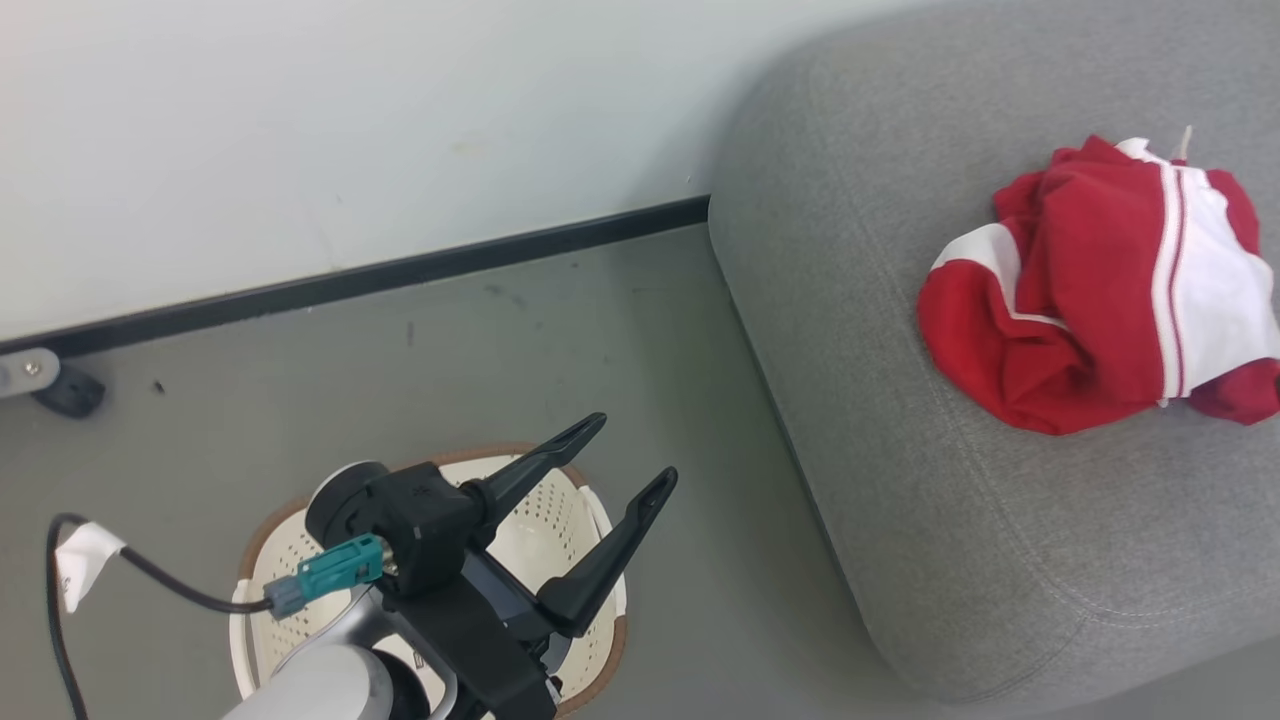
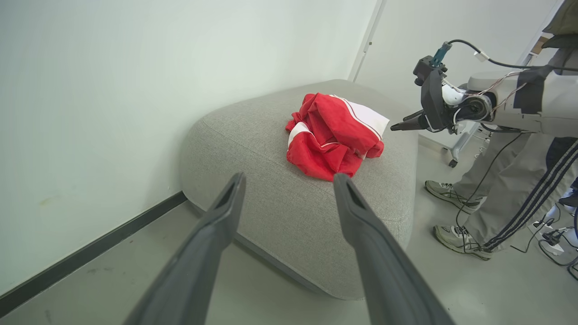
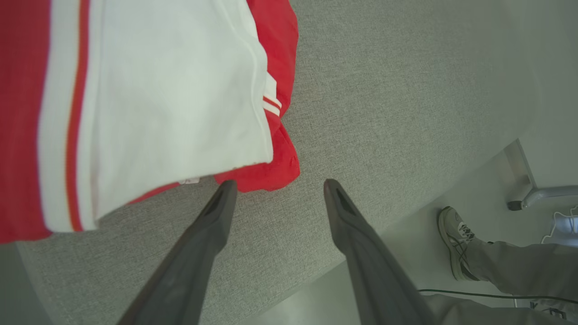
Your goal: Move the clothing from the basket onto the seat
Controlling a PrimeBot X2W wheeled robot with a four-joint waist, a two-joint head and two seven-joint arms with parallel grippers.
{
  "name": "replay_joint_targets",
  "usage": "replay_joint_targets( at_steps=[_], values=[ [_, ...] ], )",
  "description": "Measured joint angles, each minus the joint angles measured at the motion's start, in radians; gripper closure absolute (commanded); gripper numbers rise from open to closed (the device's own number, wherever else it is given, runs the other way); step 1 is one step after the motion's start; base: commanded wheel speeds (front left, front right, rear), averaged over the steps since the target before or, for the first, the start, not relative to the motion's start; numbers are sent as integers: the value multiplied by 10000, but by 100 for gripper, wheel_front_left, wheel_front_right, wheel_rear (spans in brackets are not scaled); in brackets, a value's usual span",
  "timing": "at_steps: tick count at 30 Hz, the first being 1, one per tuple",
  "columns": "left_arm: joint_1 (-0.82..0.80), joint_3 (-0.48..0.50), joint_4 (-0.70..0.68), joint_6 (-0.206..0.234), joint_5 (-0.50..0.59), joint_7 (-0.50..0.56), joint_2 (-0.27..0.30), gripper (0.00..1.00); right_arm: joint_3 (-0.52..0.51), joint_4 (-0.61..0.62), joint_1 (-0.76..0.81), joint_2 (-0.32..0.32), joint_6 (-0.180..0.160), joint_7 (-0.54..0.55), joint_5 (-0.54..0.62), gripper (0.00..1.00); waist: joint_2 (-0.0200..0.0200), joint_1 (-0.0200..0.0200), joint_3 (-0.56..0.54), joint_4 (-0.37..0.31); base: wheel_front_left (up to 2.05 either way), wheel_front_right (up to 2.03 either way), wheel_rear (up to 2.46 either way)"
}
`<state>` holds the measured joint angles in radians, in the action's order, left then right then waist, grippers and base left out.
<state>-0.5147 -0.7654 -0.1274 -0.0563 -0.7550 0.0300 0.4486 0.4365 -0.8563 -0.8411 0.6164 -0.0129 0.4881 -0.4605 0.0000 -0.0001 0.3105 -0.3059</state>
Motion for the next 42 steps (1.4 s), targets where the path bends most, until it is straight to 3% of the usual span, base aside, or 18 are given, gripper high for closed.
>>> replay_joint_targets(
  at_steps=[10, 24, 33, 42],
  values=[
    [554, 134, 121, 215, -107, -336, -6, 0, 157, 1283, 428, 255, 132, 357, -15, 0, 0, 0, -761, -268, 0, 0, 0],
    [1318, 487, 182, 679, -514, -1022, -224, 0, -146, 5185, 1400, 1112, 23, -431, 44, 0, -1, 0, -1703, 104, 0, 0, 0],
    [1771, 838, 228, 965, -625, -1392, -209, 0, -853, 7007, 2217, 1275, -407, -1383, -334, 0, -1, 0, -2047, 870, 0, 0, 0],
    [2521, 1170, 288, 1308, -729, -1833, -222, 0, -1712, 8571, 3834, 685, -949, -2194, -903, 0, -1, 2, -2404, 1724, 0, 0, 0]
  ],
)
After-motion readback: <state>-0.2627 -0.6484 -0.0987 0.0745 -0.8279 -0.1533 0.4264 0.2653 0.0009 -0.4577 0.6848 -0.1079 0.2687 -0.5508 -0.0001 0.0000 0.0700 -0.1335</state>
